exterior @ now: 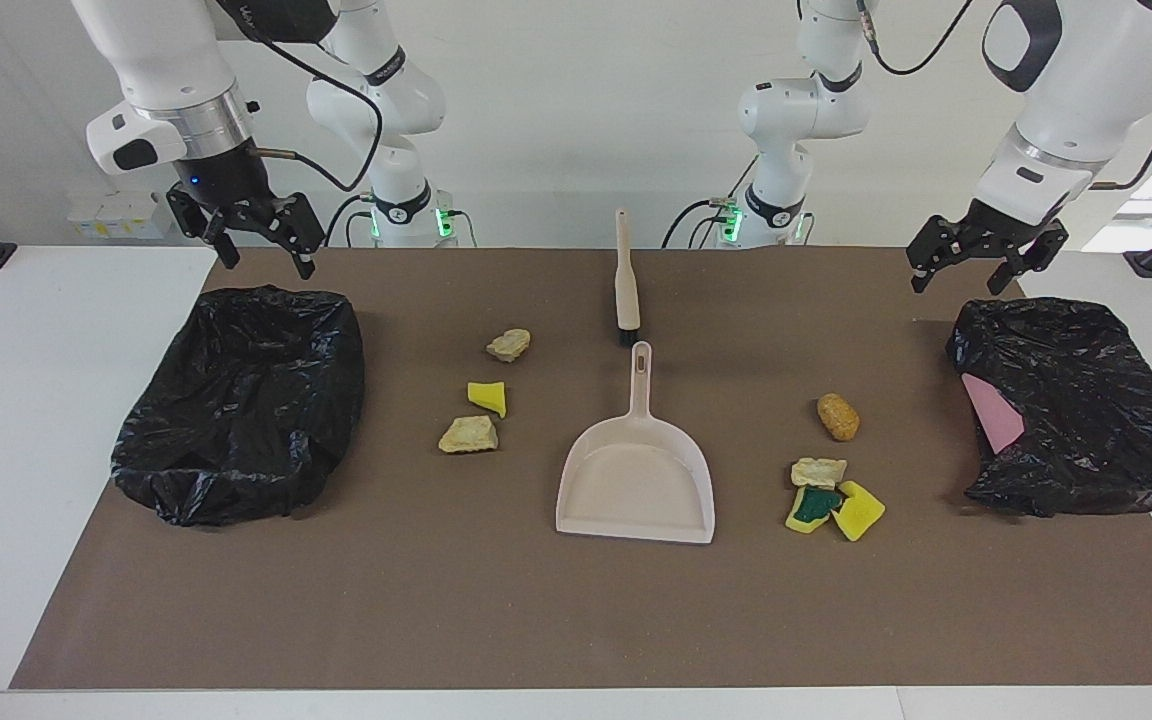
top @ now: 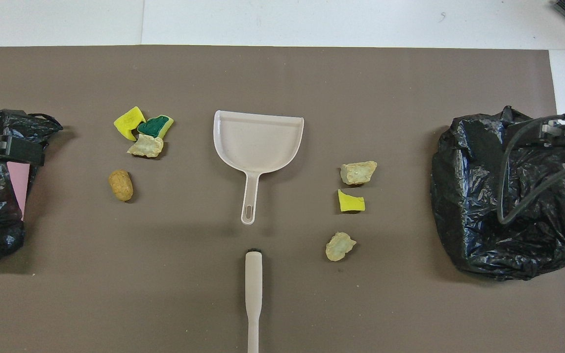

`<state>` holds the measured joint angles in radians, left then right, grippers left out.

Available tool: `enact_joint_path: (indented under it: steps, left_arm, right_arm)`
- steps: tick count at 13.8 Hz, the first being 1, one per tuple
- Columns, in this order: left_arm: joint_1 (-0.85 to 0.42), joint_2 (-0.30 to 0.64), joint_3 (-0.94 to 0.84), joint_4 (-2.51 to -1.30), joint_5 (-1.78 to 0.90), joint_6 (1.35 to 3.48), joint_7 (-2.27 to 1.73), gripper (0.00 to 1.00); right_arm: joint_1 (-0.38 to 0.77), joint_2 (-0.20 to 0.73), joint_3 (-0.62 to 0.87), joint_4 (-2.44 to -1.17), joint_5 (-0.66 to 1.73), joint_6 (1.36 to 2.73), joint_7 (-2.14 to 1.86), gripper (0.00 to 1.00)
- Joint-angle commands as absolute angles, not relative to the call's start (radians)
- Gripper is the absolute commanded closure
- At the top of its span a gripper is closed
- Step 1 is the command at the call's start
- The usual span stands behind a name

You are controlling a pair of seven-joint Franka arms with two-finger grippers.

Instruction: Sweep and dump trash in bin

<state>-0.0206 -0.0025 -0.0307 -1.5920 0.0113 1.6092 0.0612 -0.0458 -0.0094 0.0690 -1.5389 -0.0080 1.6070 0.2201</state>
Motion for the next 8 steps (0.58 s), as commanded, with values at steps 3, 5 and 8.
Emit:
enact_joint_path:
  steps: [3, 5, 8]
  left_arm:
    - [-0.017, -0.006, -0.034, -1.546, 0.011, 1.536, 0.071, 0.0]
    - [-0.017, -0.002, -0.034, -1.539, 0.011, 1.535, 0.074, 0.0]
    - [-0.015, -0.011, -0.034, -1.56, -0.012, 1.537, 0.075, 0.0]
  right_arm:
    - [-0.049, -0.028, 0.074, -1.537, 0.014, 1.565, 0.215, 0.0]
    - [-0.058, -0.026, 0.072, -1.536, 0.012, 1.568, 0.215, 0.0]
    - [-0.055, -0.028, 0.072, -1.537, 0.012, 1.563, 0.215, 0.0]
